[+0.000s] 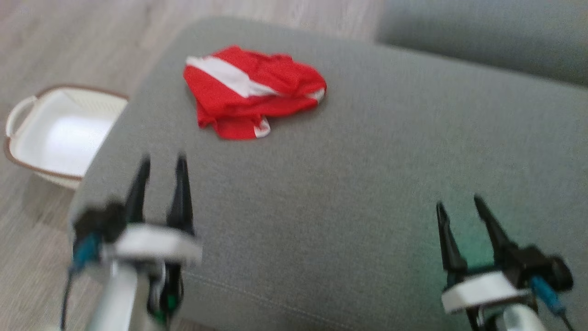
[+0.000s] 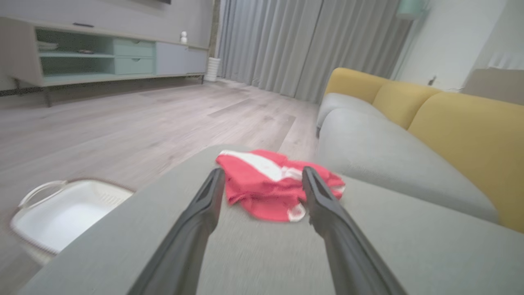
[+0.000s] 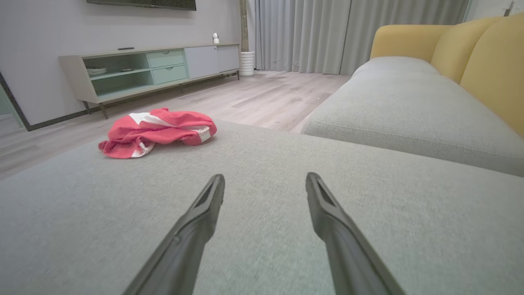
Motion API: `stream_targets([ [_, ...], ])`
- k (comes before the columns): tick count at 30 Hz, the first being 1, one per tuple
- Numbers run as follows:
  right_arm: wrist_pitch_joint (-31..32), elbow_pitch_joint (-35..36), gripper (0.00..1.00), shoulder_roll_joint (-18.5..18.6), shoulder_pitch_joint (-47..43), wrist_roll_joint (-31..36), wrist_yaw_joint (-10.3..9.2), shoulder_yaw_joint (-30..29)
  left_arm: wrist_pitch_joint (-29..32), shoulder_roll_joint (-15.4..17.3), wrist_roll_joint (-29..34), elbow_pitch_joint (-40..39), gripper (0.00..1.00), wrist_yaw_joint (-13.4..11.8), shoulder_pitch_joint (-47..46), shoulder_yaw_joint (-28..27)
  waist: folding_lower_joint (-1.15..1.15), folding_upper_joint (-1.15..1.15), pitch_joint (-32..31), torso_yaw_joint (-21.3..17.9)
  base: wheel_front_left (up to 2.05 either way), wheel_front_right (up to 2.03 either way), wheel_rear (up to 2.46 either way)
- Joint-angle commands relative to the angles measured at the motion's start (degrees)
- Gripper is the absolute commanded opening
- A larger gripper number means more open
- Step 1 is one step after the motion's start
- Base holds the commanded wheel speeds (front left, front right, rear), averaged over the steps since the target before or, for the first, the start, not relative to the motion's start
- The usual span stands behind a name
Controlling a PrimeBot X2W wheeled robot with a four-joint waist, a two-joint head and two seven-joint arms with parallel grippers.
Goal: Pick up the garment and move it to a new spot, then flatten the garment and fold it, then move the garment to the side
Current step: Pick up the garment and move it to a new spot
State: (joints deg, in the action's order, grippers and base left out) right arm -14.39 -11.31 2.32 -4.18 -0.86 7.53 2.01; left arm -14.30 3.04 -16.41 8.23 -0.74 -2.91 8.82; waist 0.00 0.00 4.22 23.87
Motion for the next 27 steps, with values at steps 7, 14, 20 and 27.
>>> stream_targets([
  [7,-0.61,4.16,1.0,0.6,9.54,5.72,-0.04,1.74,-0.55,-0.15,-3.49,14.34,1.0,2.49,-28.11,-1.48,0.0,0.0,16.79,-5.17,0.0,0.0,0.0],
  [14,0.62,7.37,1.0,2.78,14.38,7.18,-0.04,2.8,3.81,1.13,-4.09,33.28,1.0,3.96,-46.94,-1.44,0.0,0.0,25.17,-8.14,0.0,0.0,0.0],
  [20,2.04,9.94,1.0,3.88,14.32,7.12,-0.04,2.88,7.69,1.64,-4.38,45.73,1.0,5.29,-54.54,-0.34,0.0,0.0,27.76,-9.31,0.0,0.0,0.0],
  [27,2.7,11.09,1.0,4.24,13.12,6.3,-0.04,2.01,12.08,1.87,-4.82,57.56,0.0,7.27,-57.73,1.85,0.0,0.0,26.24,-10.55,0.0,0.0,0.0],
])
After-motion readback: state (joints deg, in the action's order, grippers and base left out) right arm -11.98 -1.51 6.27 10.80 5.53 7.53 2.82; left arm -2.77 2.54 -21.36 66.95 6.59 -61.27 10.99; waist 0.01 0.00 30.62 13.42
